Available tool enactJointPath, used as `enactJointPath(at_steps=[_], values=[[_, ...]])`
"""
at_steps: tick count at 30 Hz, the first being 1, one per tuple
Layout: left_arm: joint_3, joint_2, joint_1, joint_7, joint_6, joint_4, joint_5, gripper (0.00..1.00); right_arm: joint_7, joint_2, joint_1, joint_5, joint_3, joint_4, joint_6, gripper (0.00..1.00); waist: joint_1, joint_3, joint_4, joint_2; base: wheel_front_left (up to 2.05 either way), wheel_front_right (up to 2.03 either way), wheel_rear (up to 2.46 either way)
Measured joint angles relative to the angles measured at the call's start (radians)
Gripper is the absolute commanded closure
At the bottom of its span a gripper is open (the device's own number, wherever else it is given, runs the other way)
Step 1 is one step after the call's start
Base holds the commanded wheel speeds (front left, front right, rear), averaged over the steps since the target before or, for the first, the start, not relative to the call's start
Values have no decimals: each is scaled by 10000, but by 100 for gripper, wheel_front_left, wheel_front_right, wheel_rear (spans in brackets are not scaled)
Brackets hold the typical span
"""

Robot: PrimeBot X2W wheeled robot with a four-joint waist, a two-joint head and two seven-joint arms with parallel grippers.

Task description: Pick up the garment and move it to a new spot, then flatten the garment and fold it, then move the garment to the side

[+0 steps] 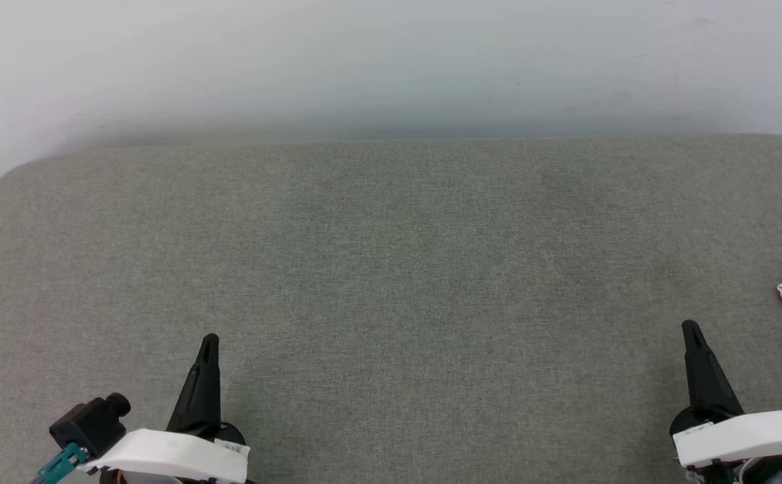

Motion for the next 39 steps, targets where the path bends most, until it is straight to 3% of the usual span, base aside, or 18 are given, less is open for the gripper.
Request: enactJointPath(at_steps=[39], values=[[502, -10, -679, 1220, -2, 723, -5014, 100, 1133, 209, -563, 4706, -299, 499, 0, 100, 0, -361, -14, 0, 0, 0, 0]])
